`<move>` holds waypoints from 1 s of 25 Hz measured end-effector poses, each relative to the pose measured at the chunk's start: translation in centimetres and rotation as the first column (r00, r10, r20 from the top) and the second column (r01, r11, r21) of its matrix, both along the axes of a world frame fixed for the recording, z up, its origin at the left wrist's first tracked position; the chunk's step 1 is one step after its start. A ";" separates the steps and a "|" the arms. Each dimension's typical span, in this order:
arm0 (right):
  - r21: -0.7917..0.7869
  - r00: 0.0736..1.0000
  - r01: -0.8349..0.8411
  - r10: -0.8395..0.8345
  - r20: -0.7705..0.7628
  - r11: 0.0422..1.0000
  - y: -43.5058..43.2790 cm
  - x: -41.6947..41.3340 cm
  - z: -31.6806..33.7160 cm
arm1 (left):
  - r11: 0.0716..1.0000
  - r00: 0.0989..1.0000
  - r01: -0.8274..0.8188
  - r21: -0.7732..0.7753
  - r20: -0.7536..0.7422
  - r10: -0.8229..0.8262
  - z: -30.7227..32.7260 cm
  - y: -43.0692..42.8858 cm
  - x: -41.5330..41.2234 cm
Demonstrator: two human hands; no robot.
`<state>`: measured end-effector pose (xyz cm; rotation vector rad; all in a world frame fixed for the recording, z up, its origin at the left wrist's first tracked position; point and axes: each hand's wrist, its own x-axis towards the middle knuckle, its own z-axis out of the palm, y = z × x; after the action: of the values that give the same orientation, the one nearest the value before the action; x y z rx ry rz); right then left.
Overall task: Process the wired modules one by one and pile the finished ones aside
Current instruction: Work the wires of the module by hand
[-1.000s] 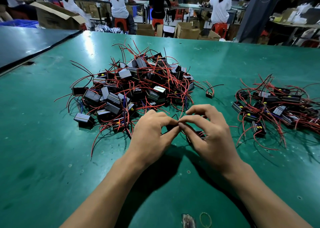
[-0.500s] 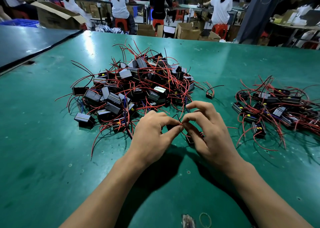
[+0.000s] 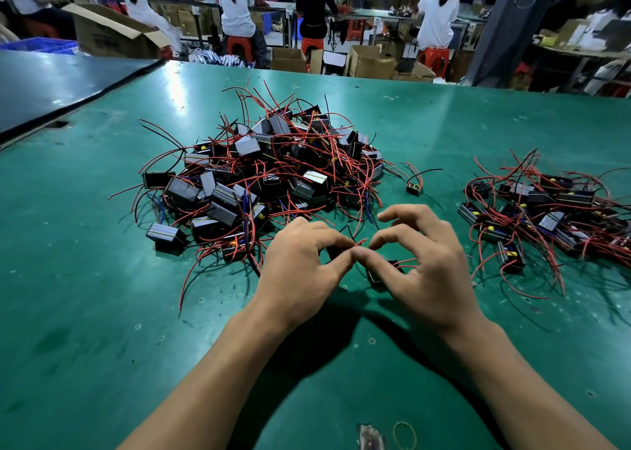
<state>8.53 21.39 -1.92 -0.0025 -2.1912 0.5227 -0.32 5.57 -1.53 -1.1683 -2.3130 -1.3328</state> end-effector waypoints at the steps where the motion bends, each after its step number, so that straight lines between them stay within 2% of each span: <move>1: -0.030 1.000 0.006 -0.006 0.009 1.000 -0.3 -0.1 0.0 | 1.000 1.000 0.000 -0.002 -0.004 0.000 0.0 0.0 0.0; 8: -0.065 1.000 0.009 -0.009 0.003 0.998 -0.9 0.0 -0.2 | 1.000 1.000 -0.008 -0.002 0.004 0.008 0.2 0.0 0.1; 16: -0.200 0.999 -0.038 0.041 0.009 0.979 -0.8 0.0 -0.1 | 1.000 1.000 0.023 0.011 0.020 -0.024 0.3 0.0 0.0; 25: -0.471 0.952 -0.100 0.222 0.211 0.877 -0.5 -0.2 0.4 | 0.998 0.997 0.056 0.031 0.050 -0.058 0.2 -0.1 -0.2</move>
<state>8.37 20.93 -1.48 -0.1483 -2.2791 1.1854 -0.51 5.46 -1.36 -1.2138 -2.3026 -1.4279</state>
